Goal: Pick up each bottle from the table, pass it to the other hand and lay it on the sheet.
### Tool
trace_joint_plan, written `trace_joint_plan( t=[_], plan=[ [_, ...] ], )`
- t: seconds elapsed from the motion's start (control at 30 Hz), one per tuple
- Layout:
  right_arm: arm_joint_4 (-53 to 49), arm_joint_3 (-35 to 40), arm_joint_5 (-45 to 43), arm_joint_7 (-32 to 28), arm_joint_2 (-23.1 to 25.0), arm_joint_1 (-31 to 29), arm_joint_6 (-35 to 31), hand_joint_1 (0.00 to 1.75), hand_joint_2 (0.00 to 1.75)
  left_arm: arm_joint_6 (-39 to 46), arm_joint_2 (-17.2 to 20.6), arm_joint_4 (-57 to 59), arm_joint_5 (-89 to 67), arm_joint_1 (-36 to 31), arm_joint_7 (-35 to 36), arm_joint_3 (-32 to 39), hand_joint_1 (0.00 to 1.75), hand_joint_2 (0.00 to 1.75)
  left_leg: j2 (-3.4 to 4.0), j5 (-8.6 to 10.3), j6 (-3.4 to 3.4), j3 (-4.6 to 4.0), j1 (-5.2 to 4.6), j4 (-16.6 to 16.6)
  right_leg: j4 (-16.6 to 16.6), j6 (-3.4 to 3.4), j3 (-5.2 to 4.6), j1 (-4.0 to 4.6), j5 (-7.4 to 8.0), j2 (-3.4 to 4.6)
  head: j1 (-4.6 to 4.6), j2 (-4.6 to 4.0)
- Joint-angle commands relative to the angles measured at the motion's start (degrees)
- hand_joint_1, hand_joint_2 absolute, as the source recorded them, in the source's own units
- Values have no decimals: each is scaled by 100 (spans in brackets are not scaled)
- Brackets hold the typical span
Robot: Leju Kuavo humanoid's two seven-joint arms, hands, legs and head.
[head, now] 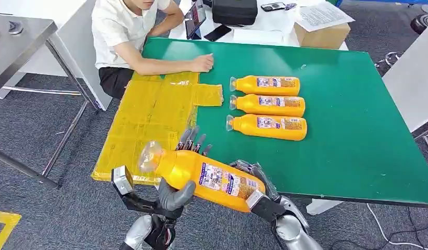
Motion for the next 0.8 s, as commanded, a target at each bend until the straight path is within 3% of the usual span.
trace_joint_plan(
  t=[0.03, 0.07, 0.1, 0.23, 0.67, 0.8],
  plan=[
    [295, 243, -3, -5, 23, -282, -18, 84, 175, 363, 129, 418, -198, -308, -125, -224, 175, 175, 9, -7, -8, 25, 3, -6, -5, -9, 22, 3, -4, 11, 0, 0],
    [293, 235, -9, -5, 31, -282, -13, 91, 175, 391, 125, 421, -151, -309, -86, -212, 175, 175, 14, -17, -13, 47, 5, -5, -3, -14, 41, 4, -12, 17, 0, 0],
    [283, 223, -38, -5, 45, -274, 4, 86, 175, 486, 114, 427, -138, -307, -63, -188, 175, 175, 10, -11, -10, 34, 2, -7, -4, -11, 31, 2, -8, 13, 2, 0],
    [312, 198, -63, -5, 95, -239, 43, 3, 175, 696, 96, 433, -53, -317, -2, -129, 175, 175, 14, -17, -12, 46, 4, -6, -5, -13, 42, 4, -13, 16, 0, 0],
    [331, 111, -292, -5, 248, -193, 128, 0, 175, 742, 122, 396, 646, -300, 400, 84, 175, 175, 14, -18, -13, 51, 4, -7, -4, -15, 45, 4, -14, 17, 2, 0],
    [264, -26, -376, -5, 350, -28, -53, 0, 175, 1203, 95, 231, 692, -225, 407, 376, 175, 175, 14, -17, -14, 52, 5, -10, -8, -15, 47, 5, -13, 17, 2, 0]
  ],
)
